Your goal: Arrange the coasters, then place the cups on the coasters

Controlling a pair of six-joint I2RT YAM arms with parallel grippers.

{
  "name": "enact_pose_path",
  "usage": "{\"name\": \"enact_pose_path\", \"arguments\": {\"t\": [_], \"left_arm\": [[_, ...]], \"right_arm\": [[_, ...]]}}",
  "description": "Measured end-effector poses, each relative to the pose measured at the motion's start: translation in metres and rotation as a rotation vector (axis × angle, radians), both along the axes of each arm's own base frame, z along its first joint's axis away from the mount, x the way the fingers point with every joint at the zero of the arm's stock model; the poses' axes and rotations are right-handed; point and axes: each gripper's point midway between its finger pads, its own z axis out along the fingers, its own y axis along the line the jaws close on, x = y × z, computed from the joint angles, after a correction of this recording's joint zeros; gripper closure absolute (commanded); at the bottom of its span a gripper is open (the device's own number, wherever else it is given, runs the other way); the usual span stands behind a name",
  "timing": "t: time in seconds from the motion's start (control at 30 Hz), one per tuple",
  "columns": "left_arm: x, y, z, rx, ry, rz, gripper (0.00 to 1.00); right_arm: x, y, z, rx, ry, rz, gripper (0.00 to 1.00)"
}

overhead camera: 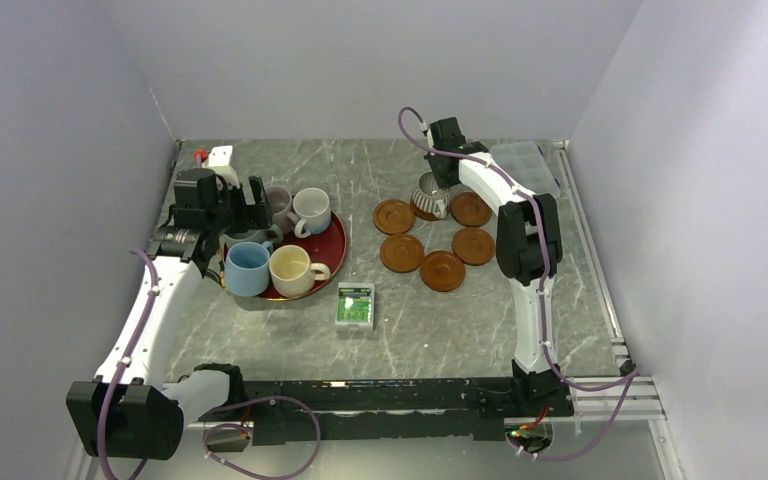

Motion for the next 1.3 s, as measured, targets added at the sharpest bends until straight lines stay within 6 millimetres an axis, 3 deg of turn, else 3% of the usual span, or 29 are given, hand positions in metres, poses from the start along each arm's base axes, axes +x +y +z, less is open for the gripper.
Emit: {"name": "enact_pose_path", "arguments": {"t": [0.23, 0.33, 0.6, 0.93, 1.1, 1.3], "left_arm": [[0.0, 0.0, 0.0, 0.0, 0.0, 0.0, 0.07], [0.0, 0.0, 0.0, 0.0, 0.0, 0.0, 0.07], [0.0, 0.0, 0.0, 0.0, 0.0, 0.0, 0.07], [0.0, 0.0, 0.0, 0.0, 0.0, 0.0, 0.07], [0.0, 0.0, 0.0, 0.0, 0.0, 0.0, 0.07], [0.0, 0.0, 0.0, 0.0, 0.0, 0.001, 0.07]], "right_arm": [[0.001, 0.001, 0.001, 0.005, -0.002, -0.003, 0.66], [0.003, 0.001, 0.004, 0.008, -0.011, -0.006, 0.58], [0.005, 0.001, 0.007, 0.013, -0.018, -0.01, 0.46], [0.002, 0.003, 0.011, 0.037, -0.022, -0.021, 0.37], [-0.009, 0.005, 0.037, 0.076, -0.055, -0.022, 0.35], [-0.026, 0.015, 0.097, 0.124, -0.16, 0.007, 0.35]]}}
